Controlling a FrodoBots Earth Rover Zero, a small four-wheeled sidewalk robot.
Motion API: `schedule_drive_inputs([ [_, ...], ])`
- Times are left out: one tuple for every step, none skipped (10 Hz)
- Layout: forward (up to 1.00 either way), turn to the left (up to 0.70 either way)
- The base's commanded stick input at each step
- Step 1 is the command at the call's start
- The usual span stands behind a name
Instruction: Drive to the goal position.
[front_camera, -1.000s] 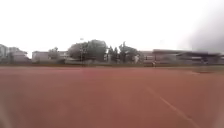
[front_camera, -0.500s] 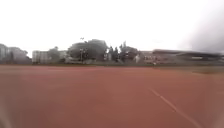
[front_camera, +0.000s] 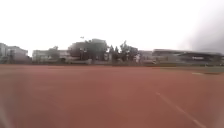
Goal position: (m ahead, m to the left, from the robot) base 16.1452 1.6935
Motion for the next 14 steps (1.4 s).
schedule_drive_inputs([
  [0.7, 0.0],
  [0.7, 0.0],
  [0.7, 0.0],
  [0.7, 0.0],
  [0.7, 0.0],
  [0.7, 0.0],
  [0.7, 0.0],
  [0.7, 0.0],
  [0.7, 0.0],
  [0.7, 0.0],
  [0.7, 0.0],
  [0.7, 0.0],
  [0.7, 0.0],
  [0.7, 0.0],
])
